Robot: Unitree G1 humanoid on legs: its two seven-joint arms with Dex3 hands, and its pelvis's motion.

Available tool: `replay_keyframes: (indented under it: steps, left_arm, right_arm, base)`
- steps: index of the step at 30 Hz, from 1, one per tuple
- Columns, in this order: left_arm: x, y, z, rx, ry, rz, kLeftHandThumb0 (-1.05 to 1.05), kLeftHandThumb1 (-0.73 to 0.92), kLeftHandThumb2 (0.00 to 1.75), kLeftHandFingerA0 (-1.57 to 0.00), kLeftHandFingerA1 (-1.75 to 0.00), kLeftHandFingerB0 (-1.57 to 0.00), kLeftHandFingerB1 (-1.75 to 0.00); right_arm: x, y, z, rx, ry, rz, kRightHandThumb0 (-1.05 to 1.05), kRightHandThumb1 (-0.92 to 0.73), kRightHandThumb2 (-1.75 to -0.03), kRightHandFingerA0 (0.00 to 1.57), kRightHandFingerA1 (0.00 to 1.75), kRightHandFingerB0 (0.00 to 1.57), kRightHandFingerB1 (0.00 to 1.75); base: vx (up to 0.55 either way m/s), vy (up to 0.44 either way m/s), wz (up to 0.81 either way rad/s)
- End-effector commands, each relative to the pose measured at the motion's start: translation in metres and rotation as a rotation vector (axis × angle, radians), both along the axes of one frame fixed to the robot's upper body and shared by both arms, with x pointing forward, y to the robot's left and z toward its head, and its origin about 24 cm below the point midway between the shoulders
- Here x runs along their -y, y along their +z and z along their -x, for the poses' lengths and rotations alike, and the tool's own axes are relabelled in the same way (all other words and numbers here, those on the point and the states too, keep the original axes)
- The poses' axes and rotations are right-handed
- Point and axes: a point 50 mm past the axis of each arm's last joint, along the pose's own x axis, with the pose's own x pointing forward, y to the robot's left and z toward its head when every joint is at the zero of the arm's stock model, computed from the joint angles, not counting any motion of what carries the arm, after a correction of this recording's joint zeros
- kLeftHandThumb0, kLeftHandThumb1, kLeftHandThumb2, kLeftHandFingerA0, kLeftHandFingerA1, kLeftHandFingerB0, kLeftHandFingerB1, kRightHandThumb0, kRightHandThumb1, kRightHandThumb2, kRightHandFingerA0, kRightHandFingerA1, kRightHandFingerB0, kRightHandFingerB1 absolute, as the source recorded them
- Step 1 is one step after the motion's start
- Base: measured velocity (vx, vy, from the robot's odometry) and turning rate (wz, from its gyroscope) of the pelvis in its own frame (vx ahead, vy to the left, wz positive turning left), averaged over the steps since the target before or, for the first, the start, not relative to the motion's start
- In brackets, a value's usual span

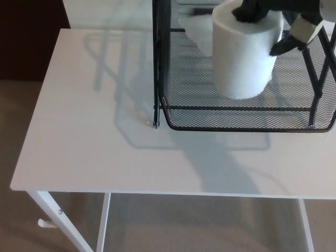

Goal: The robot walks towards a desk on which a file tray is kept in the middle and a toilet paper roll is kept on its right. The robot uses its right hand to hook on finger in the gap of the roll and grabs it, lifts it and places it on the tray.

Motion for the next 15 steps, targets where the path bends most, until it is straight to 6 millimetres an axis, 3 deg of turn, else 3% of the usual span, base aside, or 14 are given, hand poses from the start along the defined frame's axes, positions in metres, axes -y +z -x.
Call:
replay_keyframes:
  steps: [1,4,5,6,7,8,9,10,11,13,14,15]
  left_arm:
    - [-0.006,0.007,0.0,-0.007,-0.045,-0.053,-0.8,0.92,0.72,-0.44,-0.48,-0.25,-0.39]
    - [-0.006,0.006,0.0,-0.011,-0.039,-0.051,-0.79,0.92,0.73,-0.43,-0.47,-0.23,-0.37]
    - [-0.006,0.006,0.0,-0.01,-0.038,-0.051,-0.85,0.8,0.85,-0.41,-0.52,-0.2,-0.41]
    - [-0.006,0.006,0.0,-0.008,-0.039,-0.05,-0.78,0.92,0.73,-0.43,-0.47,-0.24,-0.37]
    - [-0.006,0.006,0.001,-0.007,-0.041,-0.048,-0.78,0.92,0.73,-0.43,-0.47,-0.24,-0.37]
    - [-0.006,0.006,0.0,-0.005,-0.039,-0.048,-0.81,0.92,0.7,-0.43,-0.48,-0.26,-0.39]
    - [-0.005,0.006,0.002,-0.006,-0.037,-0.044,-0.79,0.92,0.72,-0.42,-0.47,-0.24,-0.37]
    - [-0.005,0.006,0.002,-0.011,-0.046,-0.048,-0.78,0.92,0.74,-0.44,-0.46,-0.25,-0.37]
    - [-0.006,0.006,0.002,-0.017,-0.052,-0.053,-0.77,0.92,0.73,-0.44,-0.48,-0.25,-0.38]
    - [-0.005,0.006,0.003,-0.017,-0.043,-0.05,-0.81,0.92,0.71,-0.43,-0.49,-0.27,-0.4]
    - [-0.005,0.006,0.004,-0.019,-0.042,-0.05,-0.79,0.92,0.72,-0.42,-0.5,-0.25,-0.39]
    - [-0.005,0.006,0.004,-0.028,-0.051,-0.056,-0.78,0.92,0.73,-0.43,-0.49,-0.26,-0.38]
  right_arm:
    - [-0.004,0.019,-0.003,-0.223,-0.093,-0.004,-0.36,-0.62,-0.59,0.94,0.89,0.49,0.37]
    - [-0.003,0.026,-0.001,-0.203,-0.079,0.005,-0.39,-0.63,-0.59,0.91,0.79,0.41,0.34]
    - [-0.004,0.03,0.0,-0.189,-0.086,0.039,-0.51,-0.62,-0.58,0.63,0.73,0.22,0.3]
    - [-0.004,0.034,0.0,-0.181,-0.091,0.054,-0.62,-0.48,-0.8,0.61,0.92,0.13,0.42]
    - [-0.004,0.035,0.0,-0.177,-0.093,0.054,-0.62,-0.48,-0.8,0.61,0.92,0.13,0.42]
    - [-0.005,0.039,0.0,-0.175,-0.099,0.07,-0.6,-0.59,-0.58,0.56,1.0,0.13,0.3]
    - [-0.006,0.041,0.001,-0.182,-0.092,0.076,-0.68,-0.47,-0.81,0.62,0.91,0.05,0.38]
    - [-0.007,0.044,0.001,-0.19,-0.085,0.075,-0.67,-0.45,-0.8,0.62,0.86,0.05,0.35]
    - [-0.009,0.05,0.003,-0.203,-0.075,0.082,-0.67,-0.57,-0.58,0.5,0.88,0.06,0.29]
    - [-0.012,0.056,0.005,-0.221,-0.095,0.111,-0.7,-0.57,-0.58,0.45,0.89,0.04,0.29]
    - [-0.015,0.059,0.005,-0.241,-0.11,0.13,-0.7,-0.57,-0.59,0.38,0.75,0.03,0.29]
    - [-0.019,0.064,0.004,-0.323,-0.147,0.124,-0.72,-0.44,-0.83,0.23,0.62,0.04,0.29]
  base:
    - [0.0,0.0,0.0]
    - [0.0,0.0,0.0]
    - [0.0,0.0,0.0]
    - [0.0,0.0,0.0]
    - [0.0,0.0,0.0]
    - [0.0,0.0,0.0]
    - [0.0,0.0,0.0]
    - [0.0,0.0,0.0]
    - [0.0,0.0,0.0]
    - [0.0,0.0,0.0]
    - [0.0,0.0,0.0]
    - [0.0,0.0,0.0]
